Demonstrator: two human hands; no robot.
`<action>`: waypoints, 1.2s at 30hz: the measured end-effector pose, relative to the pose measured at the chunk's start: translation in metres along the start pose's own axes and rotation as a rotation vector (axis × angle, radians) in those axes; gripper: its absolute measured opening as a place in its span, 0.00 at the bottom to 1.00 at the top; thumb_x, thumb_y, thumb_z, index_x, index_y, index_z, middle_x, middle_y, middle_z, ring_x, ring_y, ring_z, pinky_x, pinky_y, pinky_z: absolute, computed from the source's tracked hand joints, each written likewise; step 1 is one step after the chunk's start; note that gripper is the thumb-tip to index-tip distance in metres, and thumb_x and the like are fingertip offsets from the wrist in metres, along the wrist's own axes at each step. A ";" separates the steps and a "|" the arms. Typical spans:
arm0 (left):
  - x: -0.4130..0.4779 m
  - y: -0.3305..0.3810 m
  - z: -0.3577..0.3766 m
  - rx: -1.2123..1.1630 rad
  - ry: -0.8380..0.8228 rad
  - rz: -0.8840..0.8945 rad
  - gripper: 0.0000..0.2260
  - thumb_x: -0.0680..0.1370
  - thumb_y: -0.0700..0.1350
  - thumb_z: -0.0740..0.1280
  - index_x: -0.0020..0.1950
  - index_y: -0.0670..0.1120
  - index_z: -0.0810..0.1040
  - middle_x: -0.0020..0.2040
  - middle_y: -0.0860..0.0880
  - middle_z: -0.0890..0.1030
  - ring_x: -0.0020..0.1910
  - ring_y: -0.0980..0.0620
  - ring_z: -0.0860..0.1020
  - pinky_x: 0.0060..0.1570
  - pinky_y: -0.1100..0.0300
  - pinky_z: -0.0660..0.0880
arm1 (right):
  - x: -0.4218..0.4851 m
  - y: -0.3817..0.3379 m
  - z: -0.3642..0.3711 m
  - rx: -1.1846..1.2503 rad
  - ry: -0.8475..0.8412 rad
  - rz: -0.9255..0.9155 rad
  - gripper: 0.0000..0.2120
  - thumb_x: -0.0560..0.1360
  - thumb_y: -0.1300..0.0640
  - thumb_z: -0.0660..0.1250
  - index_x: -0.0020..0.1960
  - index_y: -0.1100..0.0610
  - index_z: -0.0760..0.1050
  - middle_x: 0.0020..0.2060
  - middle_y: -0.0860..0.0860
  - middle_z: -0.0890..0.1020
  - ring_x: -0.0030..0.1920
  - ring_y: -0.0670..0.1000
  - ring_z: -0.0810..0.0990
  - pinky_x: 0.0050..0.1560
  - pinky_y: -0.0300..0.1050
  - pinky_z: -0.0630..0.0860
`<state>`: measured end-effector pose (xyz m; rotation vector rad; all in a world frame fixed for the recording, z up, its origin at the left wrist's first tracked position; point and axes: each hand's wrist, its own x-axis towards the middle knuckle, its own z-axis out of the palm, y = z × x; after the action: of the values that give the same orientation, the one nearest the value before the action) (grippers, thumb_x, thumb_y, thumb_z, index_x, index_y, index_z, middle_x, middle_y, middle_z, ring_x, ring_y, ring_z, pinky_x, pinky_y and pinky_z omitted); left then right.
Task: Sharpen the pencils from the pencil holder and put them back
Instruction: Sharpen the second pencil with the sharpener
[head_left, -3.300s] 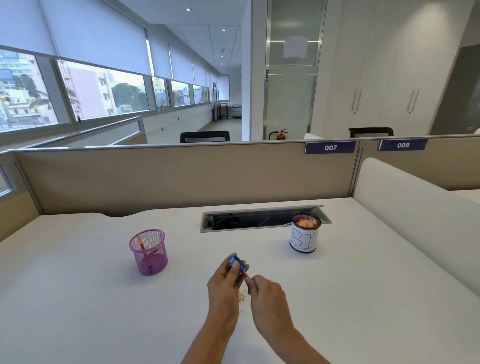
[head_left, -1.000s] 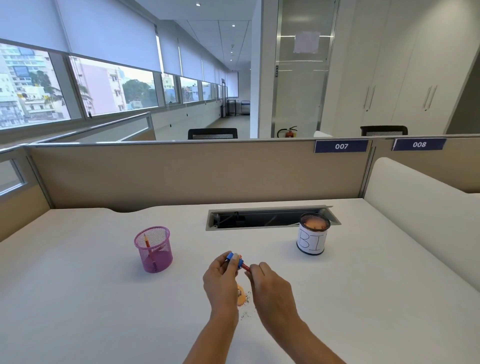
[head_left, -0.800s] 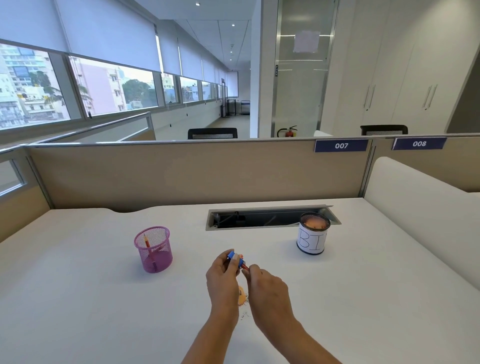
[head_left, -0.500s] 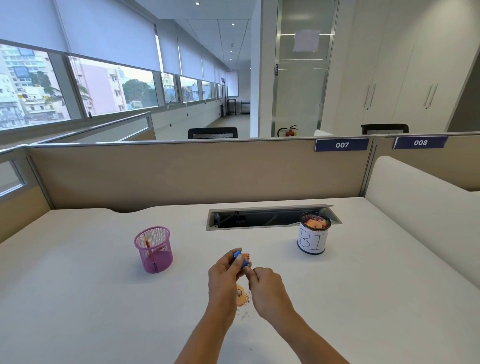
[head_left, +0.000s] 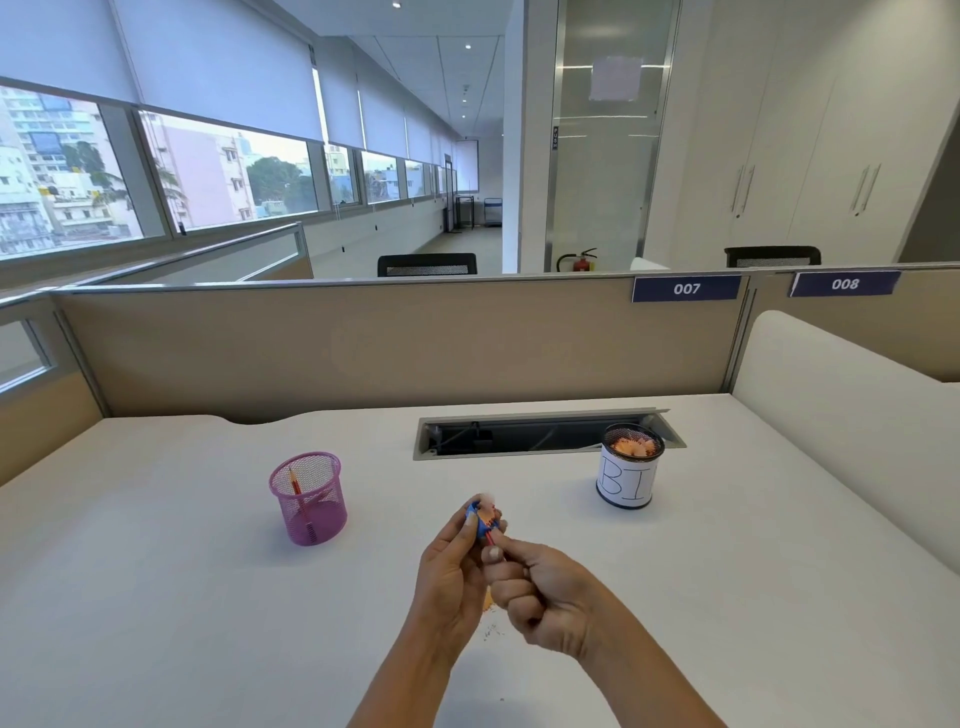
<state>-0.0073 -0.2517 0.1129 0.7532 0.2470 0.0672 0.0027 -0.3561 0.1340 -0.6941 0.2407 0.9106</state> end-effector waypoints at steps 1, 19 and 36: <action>0.002 0.000 -0.001 0.012 0.020 0.012 0.10 0.77 0.37 0.59 0.49 0.39 0.80 0.37 0.44 0.84 0.35 0.53 0.82 0.37 0.63 0.80 | 0.000 -0.001 -0.001 -0.074 0.028 -0.021 0.22 0.80 0.53 0.57 0.31 0.61 0.72 0.18 0.48 0.61 0.17 0.41 0.54 0.11 0.29 0.53; 0.004 -0.005 0.009 0.484 0.386 0.302 0.11 0.74 0.41 0.67 0.56 0.43 0.78 0.45 0.47 0.80 0.47 0.47 0.79 0.55 0.54 0.73 | 0.019 0.025 -0.015 -2.062 0.646 -0.938 0.10 0.66 0.54 0.77 0.42 0.54 0.77 0.29 0.47 0.79 0.26 0.45 0.63 0.22 0.32 0.49; 0.008 0.008 0.001 0.156 -0.005 0.093 0.10 0.78 0.35 0.58 0.51 0.41 0.78 0.37 0.48 0.85 0.36 0.53 0.83 0.37 0.64 0.80 | -0.002 0.005 0.016 -0.453 0.303 -0.261 0.13 0.80 0.56 0.59 0.39 0.60 0.72 0.16 0.45 0.62 0.15 0.41 0.56 0.14 0.30 0.52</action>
<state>0.0008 -0.2449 0.1177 0.9202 0.2142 0.1350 -0.0042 -0.3453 0.1452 -1.2564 0.2070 0.6079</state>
